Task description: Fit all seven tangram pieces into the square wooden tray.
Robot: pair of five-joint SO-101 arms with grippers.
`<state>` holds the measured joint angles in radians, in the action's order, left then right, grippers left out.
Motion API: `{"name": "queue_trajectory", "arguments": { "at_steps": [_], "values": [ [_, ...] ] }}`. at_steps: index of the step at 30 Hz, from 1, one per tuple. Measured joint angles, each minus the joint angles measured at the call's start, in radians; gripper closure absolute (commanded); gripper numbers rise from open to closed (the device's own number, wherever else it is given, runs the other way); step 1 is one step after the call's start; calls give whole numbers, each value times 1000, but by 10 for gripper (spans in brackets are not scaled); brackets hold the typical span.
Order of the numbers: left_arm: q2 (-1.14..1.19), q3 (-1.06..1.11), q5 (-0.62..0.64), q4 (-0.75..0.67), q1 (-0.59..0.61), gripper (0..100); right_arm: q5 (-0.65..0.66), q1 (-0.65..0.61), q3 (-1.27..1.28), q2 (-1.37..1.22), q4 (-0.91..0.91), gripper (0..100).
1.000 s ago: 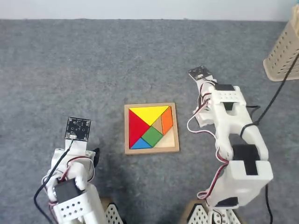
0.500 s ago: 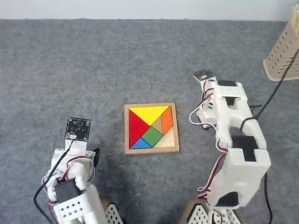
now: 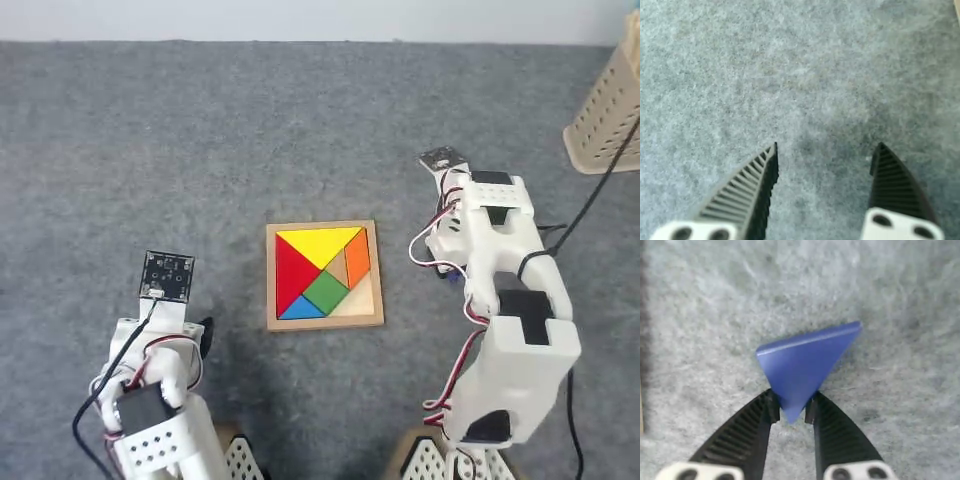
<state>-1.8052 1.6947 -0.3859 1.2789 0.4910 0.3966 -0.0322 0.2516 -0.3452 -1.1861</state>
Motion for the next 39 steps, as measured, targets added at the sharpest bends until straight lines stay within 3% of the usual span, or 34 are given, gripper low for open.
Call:
{"name": "queue_trajectory", "arguments": {
  "at_steps": [5, 12, 22, 30, 34, 39],
  "values": [
    [0, 0, 0, 0, 0, 720, -81, -14, 23, 89, -43, 981],
    [0, 0, 0, 0, 0, 720, -190, -153, 21, 224, -52, 813],
    [0, 0, 0, 0, 0, 720, -241, -166, -58, 173, -101, 825],
    [0, 0, 0, 0, 0, 720, -405, -238, -258, -34, -100, 825],
    [0, 0, 0, 0, 0, 720, -511, -212, -336, -153, -103, 825],
    [0, 0, 0, 0, 0, 720, -526, -166, -382, -192, -104, 827]
  ]
}}
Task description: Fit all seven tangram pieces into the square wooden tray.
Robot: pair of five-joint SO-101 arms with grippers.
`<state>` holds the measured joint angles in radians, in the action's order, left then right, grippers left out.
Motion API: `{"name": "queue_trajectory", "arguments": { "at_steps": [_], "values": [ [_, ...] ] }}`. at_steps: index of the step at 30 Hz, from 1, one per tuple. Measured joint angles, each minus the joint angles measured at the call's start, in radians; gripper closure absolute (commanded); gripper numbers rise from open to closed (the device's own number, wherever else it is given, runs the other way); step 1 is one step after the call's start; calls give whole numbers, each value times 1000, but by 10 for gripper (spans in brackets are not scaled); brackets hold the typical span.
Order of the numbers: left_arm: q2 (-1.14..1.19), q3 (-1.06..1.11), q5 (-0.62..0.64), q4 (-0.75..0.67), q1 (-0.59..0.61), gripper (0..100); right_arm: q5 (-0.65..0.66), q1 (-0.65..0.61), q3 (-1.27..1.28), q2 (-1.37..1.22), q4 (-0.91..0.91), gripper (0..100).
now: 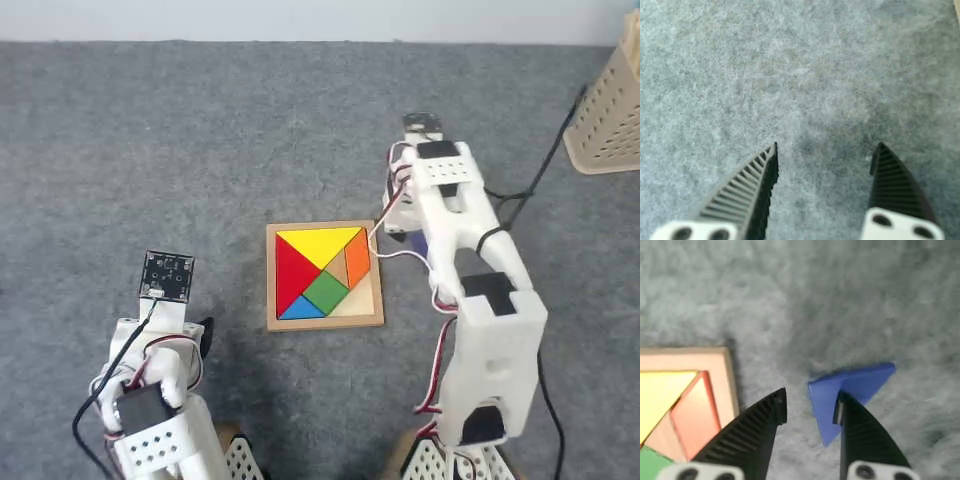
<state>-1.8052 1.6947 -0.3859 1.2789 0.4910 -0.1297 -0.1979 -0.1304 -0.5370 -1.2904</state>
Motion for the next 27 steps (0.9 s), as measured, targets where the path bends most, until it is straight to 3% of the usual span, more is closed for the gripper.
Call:
{"name": "queue_trajectory", "arguments": {
  "at_steps": [9, 18, 27],
  "values": [
    [0, 0, 0, 0, 0, 720, 0, 15, 31, 17, -6, 828],
    [0, 0, 0, 0, 0, 720, 0, 71, 362, 238, 169, 825],
    [0, 0, 0, 0, 0, 720, 0, 137, 434, 293, 181, 824]
  ]
}}
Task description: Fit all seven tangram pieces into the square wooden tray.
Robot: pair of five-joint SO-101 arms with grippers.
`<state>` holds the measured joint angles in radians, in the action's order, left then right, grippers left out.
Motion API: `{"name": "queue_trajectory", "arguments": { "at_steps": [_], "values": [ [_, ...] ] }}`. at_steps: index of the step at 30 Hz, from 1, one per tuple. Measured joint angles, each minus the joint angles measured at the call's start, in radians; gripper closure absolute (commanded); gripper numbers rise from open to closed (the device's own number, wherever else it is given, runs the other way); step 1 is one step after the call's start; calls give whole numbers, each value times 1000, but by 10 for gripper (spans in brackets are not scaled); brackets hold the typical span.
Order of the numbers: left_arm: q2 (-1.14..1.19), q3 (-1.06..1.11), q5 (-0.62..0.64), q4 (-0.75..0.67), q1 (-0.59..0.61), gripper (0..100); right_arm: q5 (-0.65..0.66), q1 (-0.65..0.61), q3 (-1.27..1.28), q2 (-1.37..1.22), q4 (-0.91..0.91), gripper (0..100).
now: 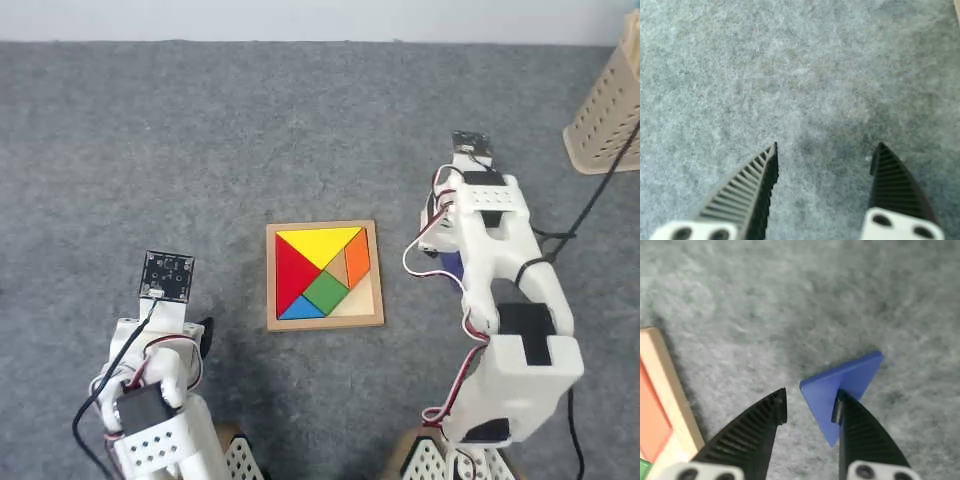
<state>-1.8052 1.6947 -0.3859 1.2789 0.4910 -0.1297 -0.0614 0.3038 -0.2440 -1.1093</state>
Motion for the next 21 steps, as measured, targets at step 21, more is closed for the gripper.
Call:
{"name": "queue_trajectory", "arguments": {
  "at_steps": [21],
  "values": [
    [0, 0, 0, 0, 0, 720, 0, 28, 78, 11, 29, 824]
  ]
}}
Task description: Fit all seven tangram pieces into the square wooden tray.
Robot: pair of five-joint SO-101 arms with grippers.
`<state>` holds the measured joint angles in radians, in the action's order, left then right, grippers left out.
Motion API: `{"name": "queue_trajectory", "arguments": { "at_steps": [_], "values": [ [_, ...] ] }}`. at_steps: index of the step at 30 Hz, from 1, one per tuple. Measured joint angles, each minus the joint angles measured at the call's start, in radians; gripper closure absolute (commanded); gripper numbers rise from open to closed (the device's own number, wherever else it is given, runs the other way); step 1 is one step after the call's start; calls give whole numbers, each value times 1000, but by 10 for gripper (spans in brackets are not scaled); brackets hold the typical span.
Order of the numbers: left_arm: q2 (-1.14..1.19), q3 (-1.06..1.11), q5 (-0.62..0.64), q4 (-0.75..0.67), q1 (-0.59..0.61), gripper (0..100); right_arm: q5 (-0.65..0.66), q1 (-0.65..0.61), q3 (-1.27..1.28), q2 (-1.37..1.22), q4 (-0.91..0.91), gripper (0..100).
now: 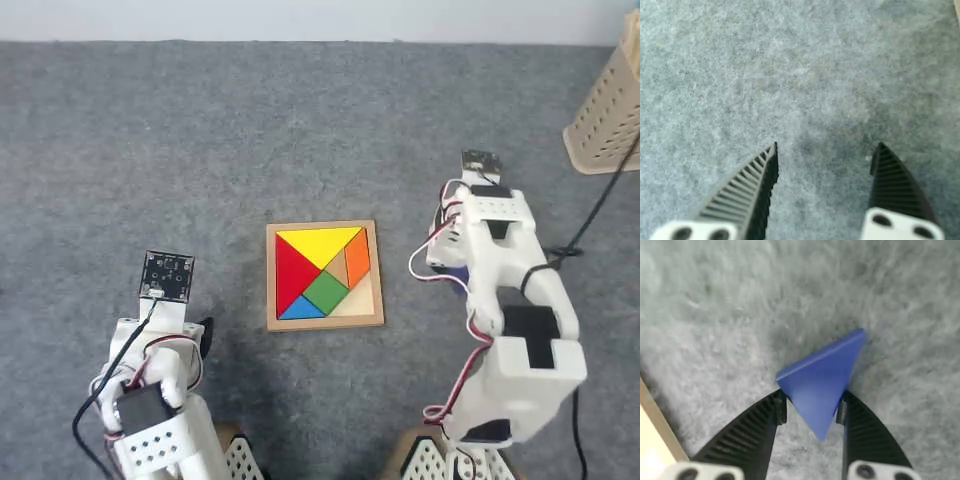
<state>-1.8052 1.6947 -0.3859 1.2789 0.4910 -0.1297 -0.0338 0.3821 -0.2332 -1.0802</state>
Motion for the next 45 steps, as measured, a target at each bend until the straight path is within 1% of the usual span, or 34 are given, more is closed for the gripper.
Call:
{"name": "queue_trajectory", "arguments": {
  "at_steps": [4, 8, 13, 16, 19, 24, 28, 32, 40, 45],
  "values": [
    [0, 0, 0, 0, 0, 720, 0, 2, -51, -14, -32, 824],
    [0, 0, 0, 0, 0, 720, 60, 2, -120, -14, -77, 824],
    [0, 0, 0, 0, 0, 720, 69, 3, -195, -14, -143, 824],
    [0, 0, 0, 0, 0, 720, 26, 0, -222, -14, -146, 824],
    [0, 0, 0, 0, 0, 720, -38, -35, -233, -18, -147, 824],
    [0, 0, 0, 0, 0, 720, -103, -43, -250, -104, -147, 824],
    [0, 0, 0, 0, 0, 720, -110, -21, -295, -146, -147, 820],
    [0, 0, 0, 0, 0, 720, -110, -5, -316, -170, -147, 778],
    [0, 0, 0, 0, 0, 720, -87, -5, -330, -181, -153, 779],
    [0, 0, 0, 0, 0, 720, -86, 12, -313, -143, -157, 779]
  ]
}}
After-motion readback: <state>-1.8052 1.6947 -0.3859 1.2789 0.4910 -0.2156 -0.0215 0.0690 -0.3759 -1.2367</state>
